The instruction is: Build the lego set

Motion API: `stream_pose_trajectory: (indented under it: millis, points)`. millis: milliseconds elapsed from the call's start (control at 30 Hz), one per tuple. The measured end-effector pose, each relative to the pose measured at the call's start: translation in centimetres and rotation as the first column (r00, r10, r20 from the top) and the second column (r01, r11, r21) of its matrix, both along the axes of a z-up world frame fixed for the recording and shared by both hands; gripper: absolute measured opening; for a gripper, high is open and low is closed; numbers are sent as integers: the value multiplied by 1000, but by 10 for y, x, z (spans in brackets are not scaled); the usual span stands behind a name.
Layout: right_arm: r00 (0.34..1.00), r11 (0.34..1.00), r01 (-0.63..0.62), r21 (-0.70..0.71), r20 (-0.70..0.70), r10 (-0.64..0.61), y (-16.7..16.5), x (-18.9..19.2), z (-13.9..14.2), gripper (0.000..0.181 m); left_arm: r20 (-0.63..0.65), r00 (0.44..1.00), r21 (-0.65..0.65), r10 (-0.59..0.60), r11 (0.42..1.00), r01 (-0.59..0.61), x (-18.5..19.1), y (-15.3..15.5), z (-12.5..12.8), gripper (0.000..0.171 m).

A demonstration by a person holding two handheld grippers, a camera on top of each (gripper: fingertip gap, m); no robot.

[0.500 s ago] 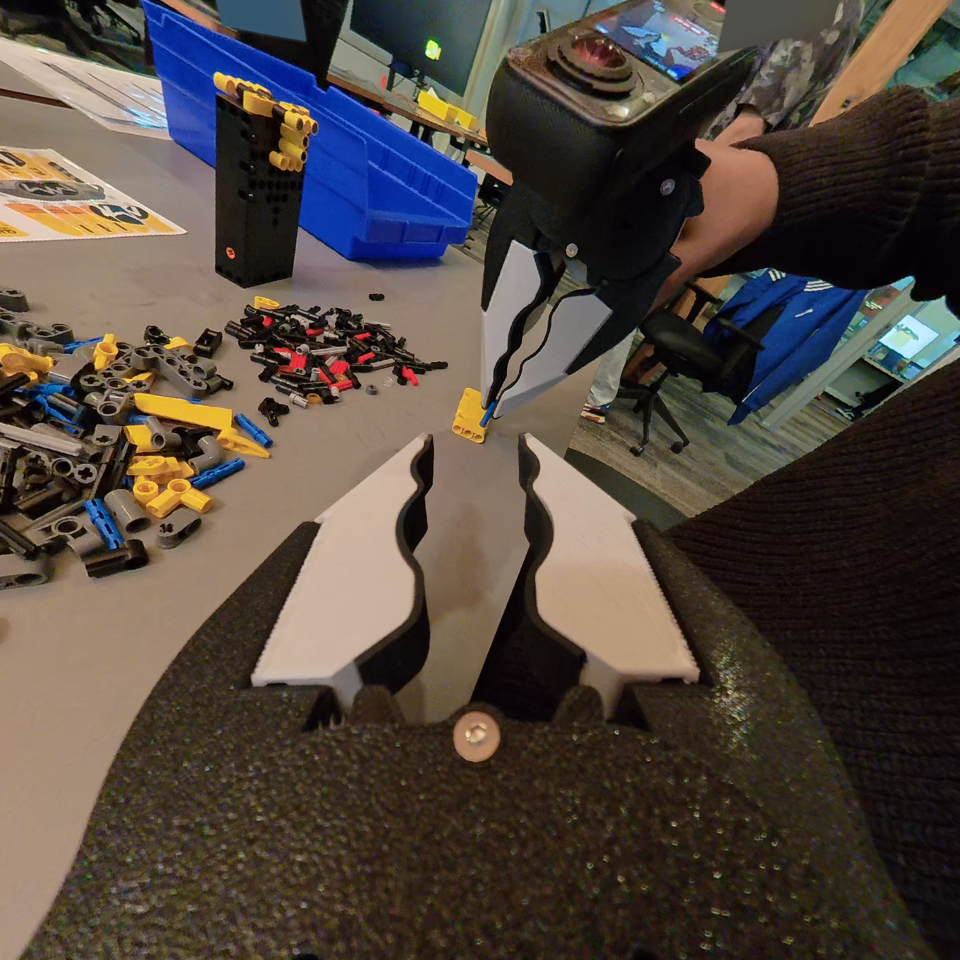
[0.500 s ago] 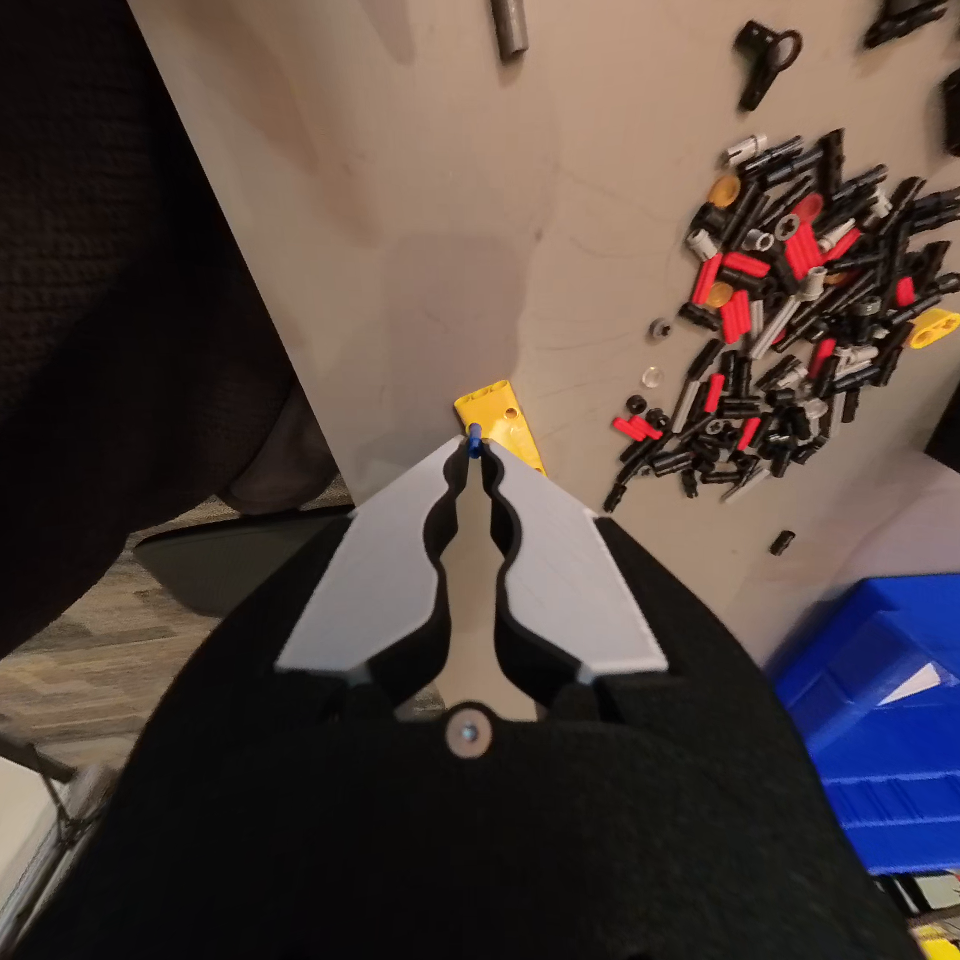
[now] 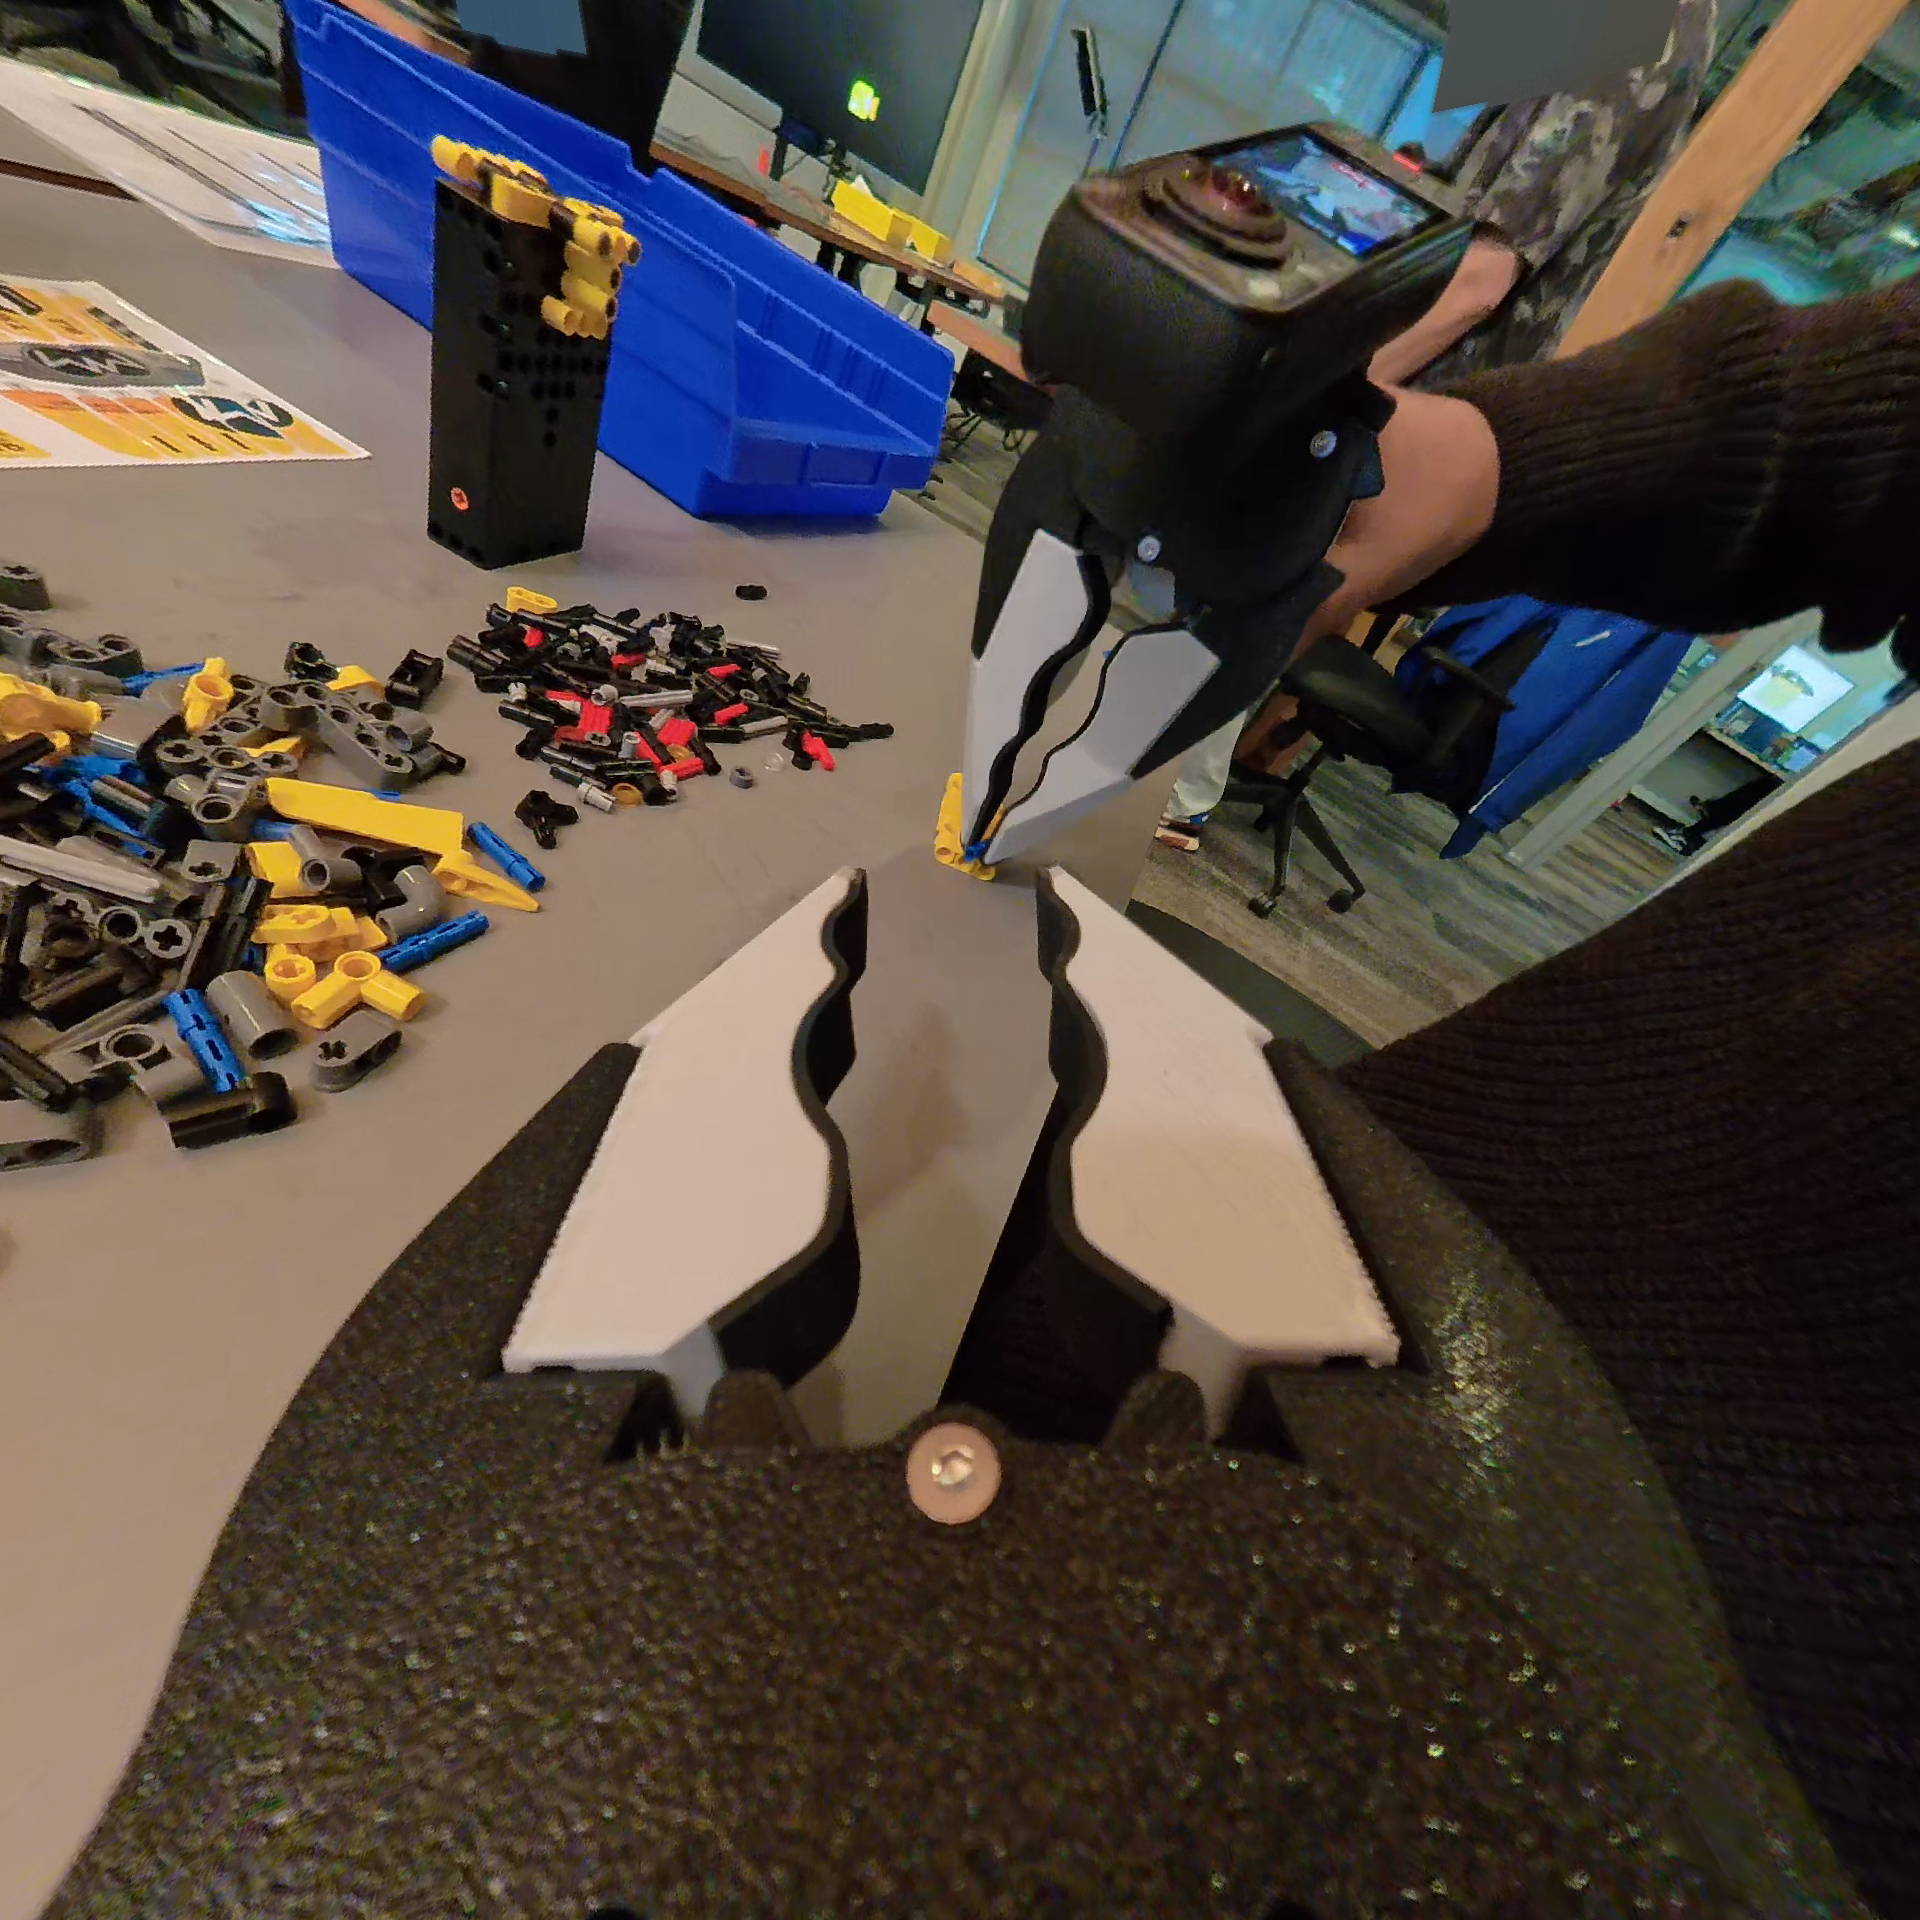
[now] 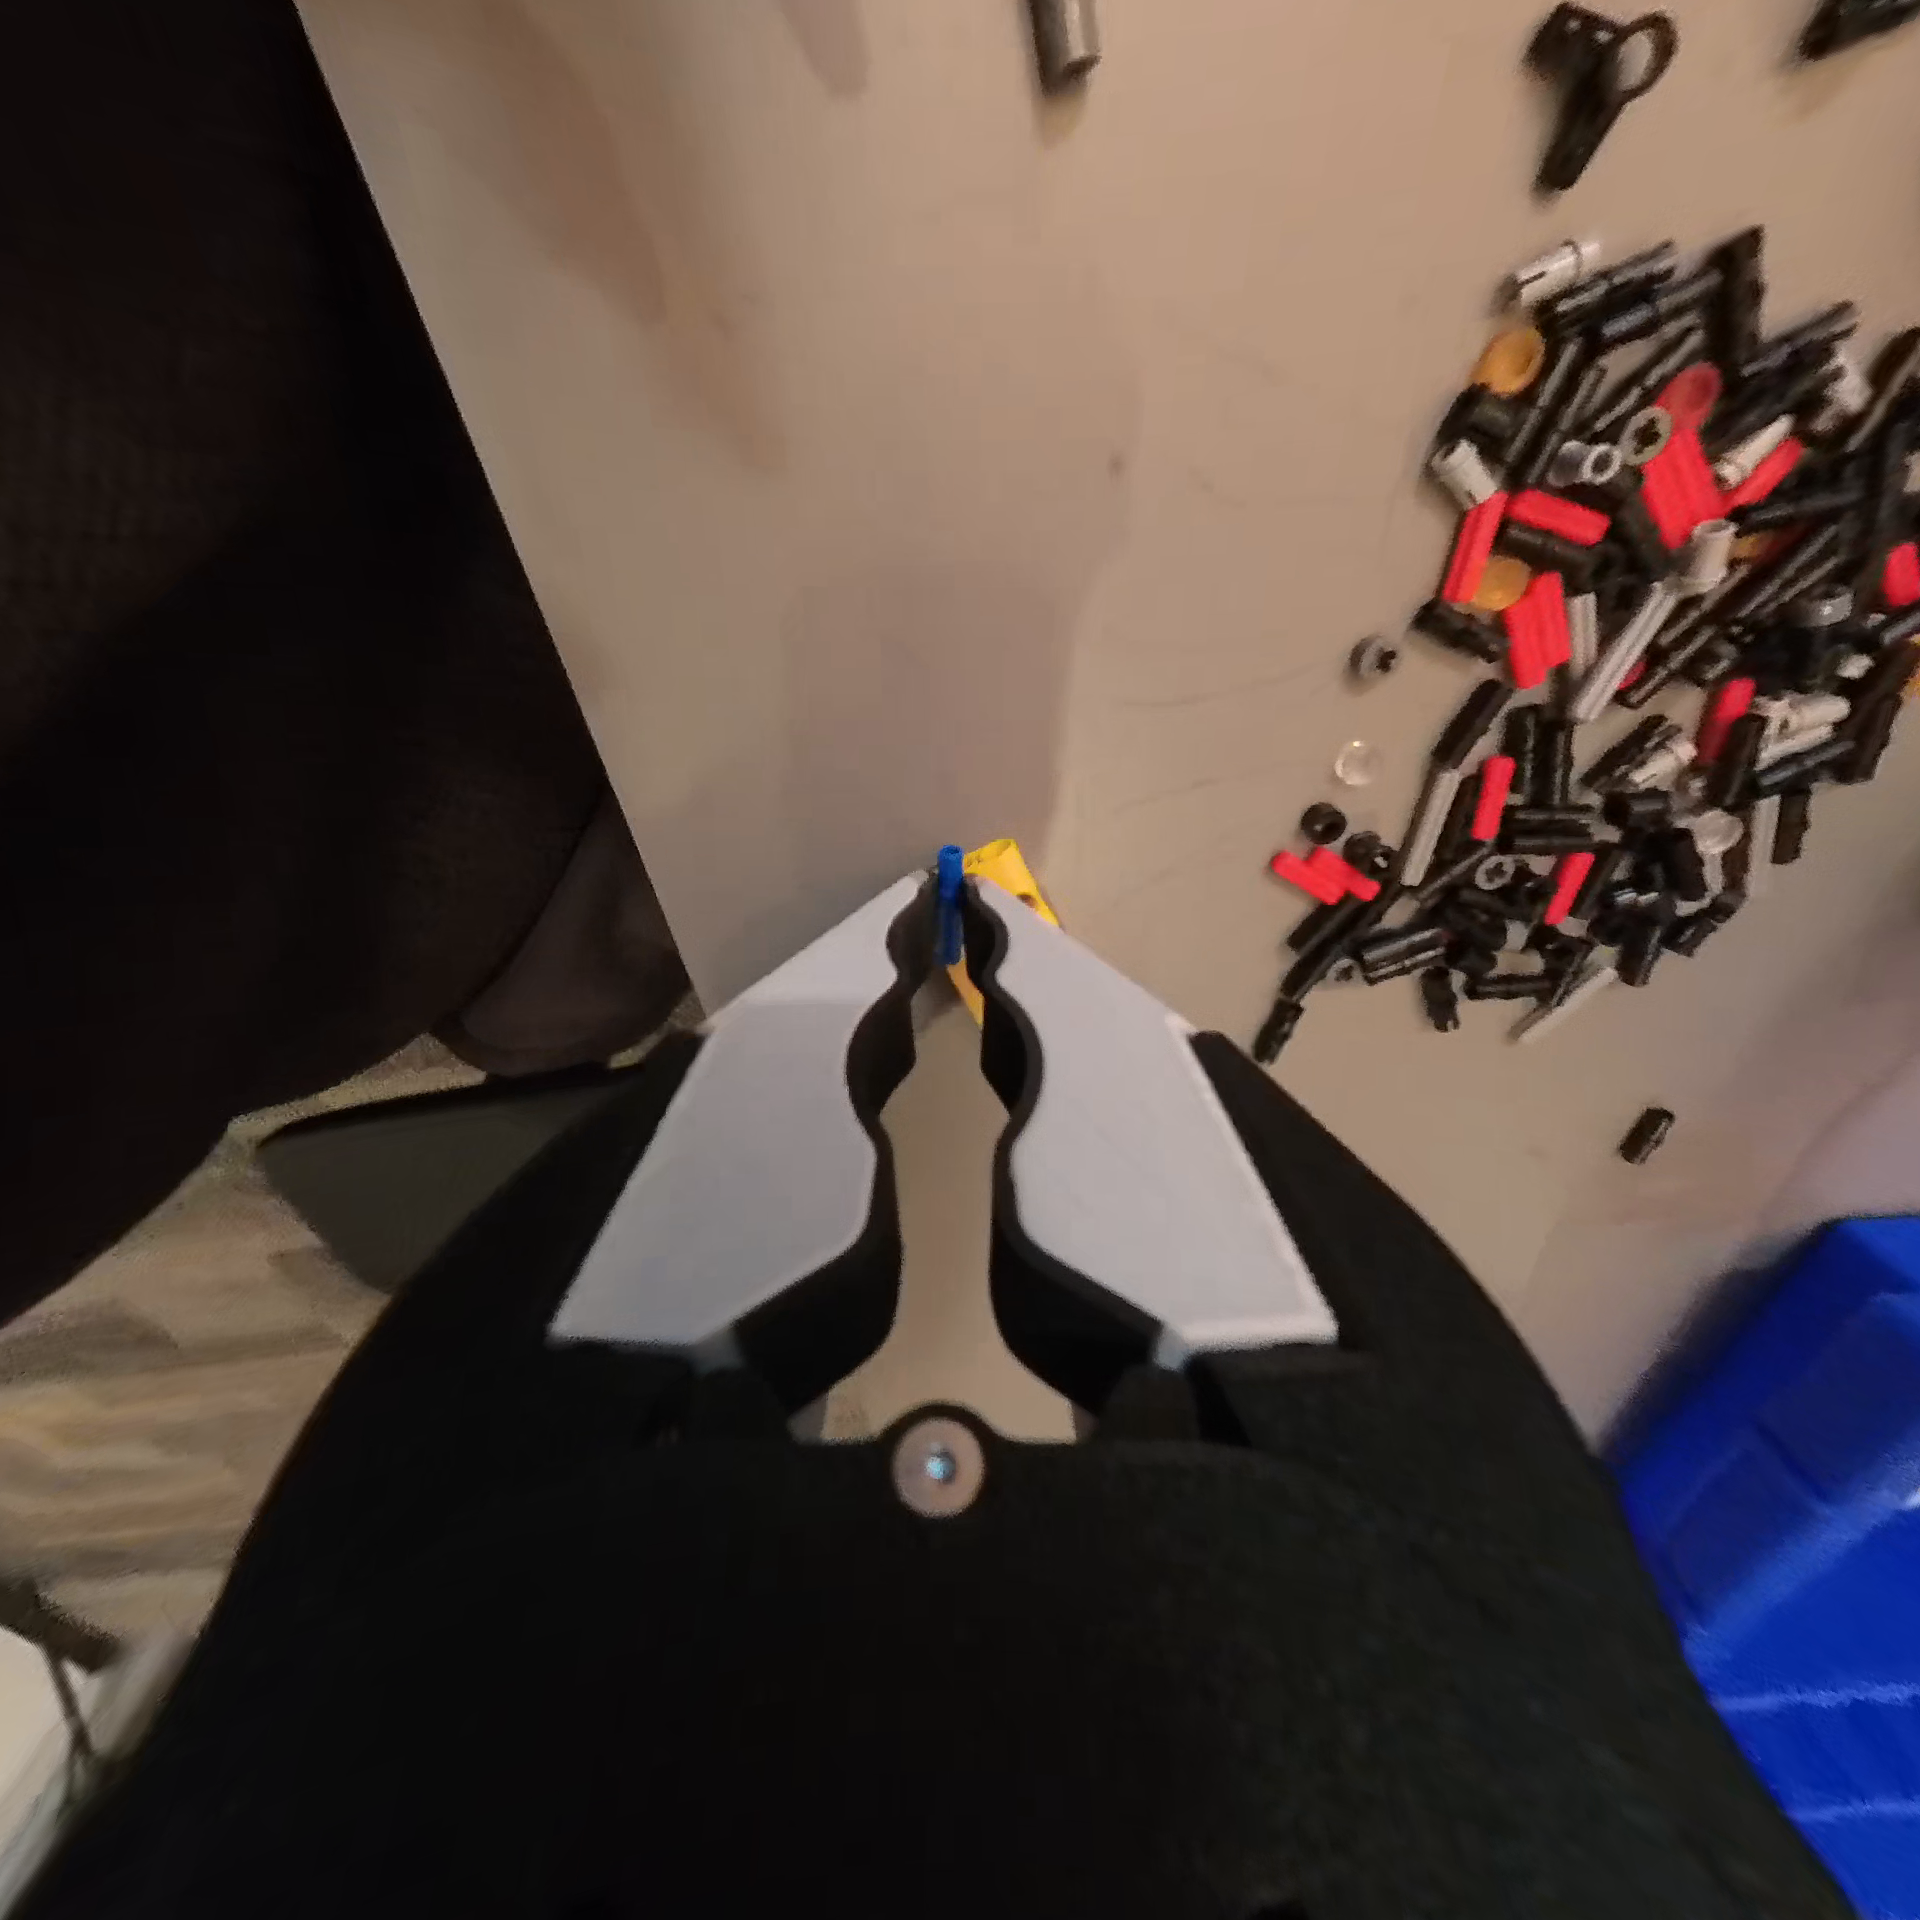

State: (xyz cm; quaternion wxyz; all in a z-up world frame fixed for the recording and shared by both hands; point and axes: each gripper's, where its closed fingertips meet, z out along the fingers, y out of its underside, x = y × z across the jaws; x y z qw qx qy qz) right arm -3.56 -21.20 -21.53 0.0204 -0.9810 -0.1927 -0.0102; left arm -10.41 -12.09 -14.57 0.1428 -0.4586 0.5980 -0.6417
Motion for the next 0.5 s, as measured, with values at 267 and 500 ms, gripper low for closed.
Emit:
stream_pose_trajectory:
  millis: [267,500]
  points:
    - [938,923,279,264,-280,-203,27,-1,28,4,-6,1000,-4,4,1000,-4,1,1,-1,33]
    - [645,683,628,372,-740,-190,65,-21,85,5,25,1000,-2,12,1000,-12,3,-4,4,32]
